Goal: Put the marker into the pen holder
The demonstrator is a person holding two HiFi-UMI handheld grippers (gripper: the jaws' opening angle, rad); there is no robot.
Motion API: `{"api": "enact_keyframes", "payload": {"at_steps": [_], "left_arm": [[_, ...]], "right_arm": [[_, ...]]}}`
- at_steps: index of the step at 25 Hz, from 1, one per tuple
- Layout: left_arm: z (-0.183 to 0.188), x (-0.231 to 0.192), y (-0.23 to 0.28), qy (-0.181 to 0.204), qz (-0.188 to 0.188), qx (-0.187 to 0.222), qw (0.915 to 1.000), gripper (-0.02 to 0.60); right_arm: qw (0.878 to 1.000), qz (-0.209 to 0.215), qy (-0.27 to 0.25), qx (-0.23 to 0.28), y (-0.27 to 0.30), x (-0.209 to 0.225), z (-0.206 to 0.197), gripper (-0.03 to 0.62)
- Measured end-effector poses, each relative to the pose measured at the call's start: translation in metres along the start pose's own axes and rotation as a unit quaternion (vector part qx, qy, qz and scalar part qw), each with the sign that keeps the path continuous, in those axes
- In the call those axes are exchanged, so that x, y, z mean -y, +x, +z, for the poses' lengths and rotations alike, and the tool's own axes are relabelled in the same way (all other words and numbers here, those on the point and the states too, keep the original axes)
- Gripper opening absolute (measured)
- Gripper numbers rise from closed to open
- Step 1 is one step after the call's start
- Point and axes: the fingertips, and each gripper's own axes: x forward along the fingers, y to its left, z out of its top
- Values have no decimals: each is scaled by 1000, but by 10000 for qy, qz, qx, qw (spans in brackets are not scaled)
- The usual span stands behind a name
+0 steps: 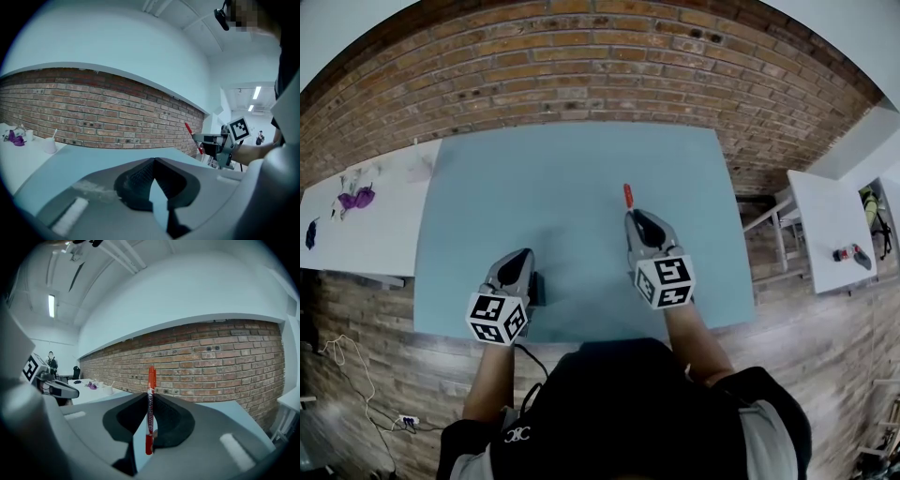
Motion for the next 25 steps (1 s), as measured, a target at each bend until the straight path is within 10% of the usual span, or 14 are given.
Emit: {"api": "enact_keyframes", "payload": {"at_steps": [25], "left_arm": [[22, 15, 1, 581, 965, -226, 9934, 6]], "right_arm": [[9954, 811, 388, 339, -2, 24, -2, 51]]}}
